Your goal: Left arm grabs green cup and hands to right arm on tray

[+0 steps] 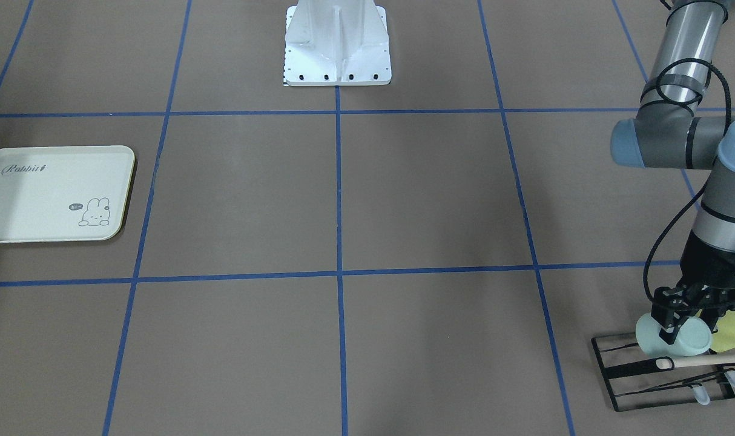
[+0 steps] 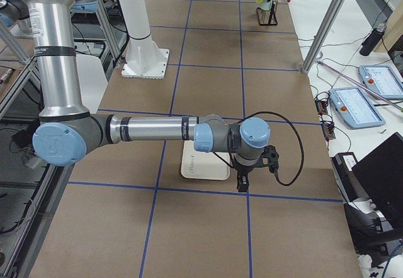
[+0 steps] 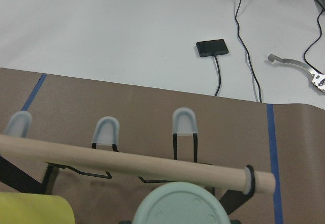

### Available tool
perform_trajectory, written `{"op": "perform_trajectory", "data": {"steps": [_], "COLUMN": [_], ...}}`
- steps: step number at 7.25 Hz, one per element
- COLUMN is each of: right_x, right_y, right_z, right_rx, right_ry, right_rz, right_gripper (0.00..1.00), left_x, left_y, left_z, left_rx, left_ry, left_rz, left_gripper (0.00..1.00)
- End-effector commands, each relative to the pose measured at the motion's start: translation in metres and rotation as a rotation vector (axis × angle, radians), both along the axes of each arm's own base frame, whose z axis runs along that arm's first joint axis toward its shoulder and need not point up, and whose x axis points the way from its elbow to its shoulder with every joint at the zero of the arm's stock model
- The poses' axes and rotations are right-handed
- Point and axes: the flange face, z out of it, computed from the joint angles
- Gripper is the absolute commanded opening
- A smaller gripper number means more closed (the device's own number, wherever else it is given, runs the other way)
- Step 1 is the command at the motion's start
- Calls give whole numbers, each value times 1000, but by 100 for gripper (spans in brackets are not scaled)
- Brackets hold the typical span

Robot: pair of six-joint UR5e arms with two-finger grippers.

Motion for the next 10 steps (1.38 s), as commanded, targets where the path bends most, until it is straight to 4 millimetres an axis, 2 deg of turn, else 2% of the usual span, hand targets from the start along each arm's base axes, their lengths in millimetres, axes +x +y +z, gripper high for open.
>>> {"op": "perform_trajectory", "data": {"steps": [1,3,5,6,7,8,9,10], "right_x": [0,0,0,0,1,-1,-2,-10], "right_y": [0,-1,-3,-9,-10,-7,-11,-17], "right_z": [0,-1,-5,-31,-48,-40,-49,-55], "right_rx": [0,1,8,67,98,79,103,171], "right_ry": [0,2,0,2,9,8,1,-4], "right_rz": [0,0,1,-4,1,0,-2,1], "right_gripper": [100,100,100,100,100,100,100,100], "left_x": [-22,-41,-73,-80,-82,-82,-81,-75], "left_y": [12,17,10,11,14,15,19,24], "left_z": [-30,-38,-41,-50,-58,-65,-77,-88], "left_rx": [-2,14,19,35,46,47,46,9], "left_ry": [-3,3,6,14,25,31,39,120], "left_rz": [-19,-42,-89,-100,-105,-108,-110,-135], "left_gripper": [20,20,20,20,20,20,20,20]}}
